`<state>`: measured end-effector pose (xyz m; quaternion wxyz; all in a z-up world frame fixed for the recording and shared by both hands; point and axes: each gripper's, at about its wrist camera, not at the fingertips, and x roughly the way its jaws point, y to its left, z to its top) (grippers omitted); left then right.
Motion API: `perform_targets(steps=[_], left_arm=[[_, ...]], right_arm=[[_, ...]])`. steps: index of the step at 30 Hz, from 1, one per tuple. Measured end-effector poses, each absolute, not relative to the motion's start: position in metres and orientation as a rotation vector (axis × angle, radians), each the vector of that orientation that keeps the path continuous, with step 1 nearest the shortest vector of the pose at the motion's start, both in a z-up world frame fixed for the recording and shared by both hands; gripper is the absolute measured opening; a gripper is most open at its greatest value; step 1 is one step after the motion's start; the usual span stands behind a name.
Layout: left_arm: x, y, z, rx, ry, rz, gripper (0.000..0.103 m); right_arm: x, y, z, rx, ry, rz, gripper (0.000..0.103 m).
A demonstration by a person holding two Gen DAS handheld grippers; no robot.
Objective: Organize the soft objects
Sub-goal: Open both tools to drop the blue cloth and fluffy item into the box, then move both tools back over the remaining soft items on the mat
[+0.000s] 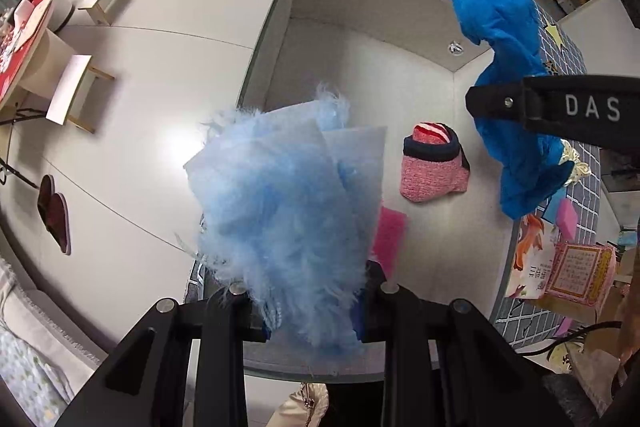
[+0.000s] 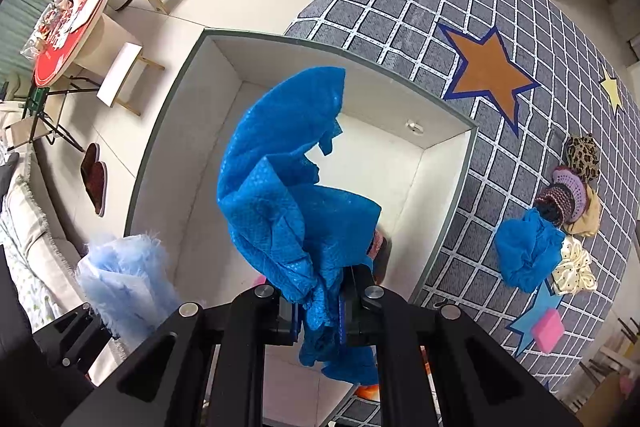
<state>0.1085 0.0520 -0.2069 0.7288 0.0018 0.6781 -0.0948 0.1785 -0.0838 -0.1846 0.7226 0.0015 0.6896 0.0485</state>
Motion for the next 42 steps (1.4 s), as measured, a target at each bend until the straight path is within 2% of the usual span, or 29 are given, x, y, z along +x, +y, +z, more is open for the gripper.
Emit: perform_targets(steps=[3,7,10,11,12,13,14,15,16,29,42], left_arm=[[0.109,0.050,-0.207,0.008,1.493,-0.212,0.030],[0.110,0.048,-0.204,0.020,1.478,-0.205,0.040],[0.110,0.047,-0.200,0.020,1.466,-0.211,0.052],[0.110,0.047,-0.198,0.012,1.460,-0.221,0.061],[0.109,0.047,-0.195,-0.005,1.451,-0.241,0.073],[0.109,0.046,-0.193,-0.018,1.446,-0.254,0.080],[0.109,0.046,-0.191,-0.030,1.442,-0.265,0.085],[0.109,0.046,-0.190,-0.038,1.441,-0.270,0.085],[0.109,0.046,-0.189,-0.046,1.442,-0.273,0.085],[0.102,0.036,-0.184,-0.010,1.447,-0.255,0.085],[0.094,-0.021,-0.169,0.098,1.417,-0.316,0.085]], right_arm=[[0.179,-0.083,-0.185,0.001,1.524,0.109,0.012],[0.179,-0.084,-0.185,0.009,1.528,0.116,0.012],[0.180,-0.085,-0.185,0.013,1.533,0.115,0.012],[0.180,-0.085,-0.186,0.018,1.536,0.118,0.012],[0.180,-0.085,-0.186,0.027,1.541,0.123,0.022],[0.180,-0.085,-0.185,0.026,1.540,0.120,0.031],[0.179,-0.086,-0.182,0.023,1.528,0.113,0.061],[0.179,-0.086,-0.179,0.025,1.510,0.109,0.089],[0.178,-0.086,-0.173,0.032,1.479,0.107,0.093],[0.170,-0.102,-0.151,0.126,1.428,0.103,0.093],[0.137,-0.179,-0.128,0.307,1.397,0.027,0.093]])
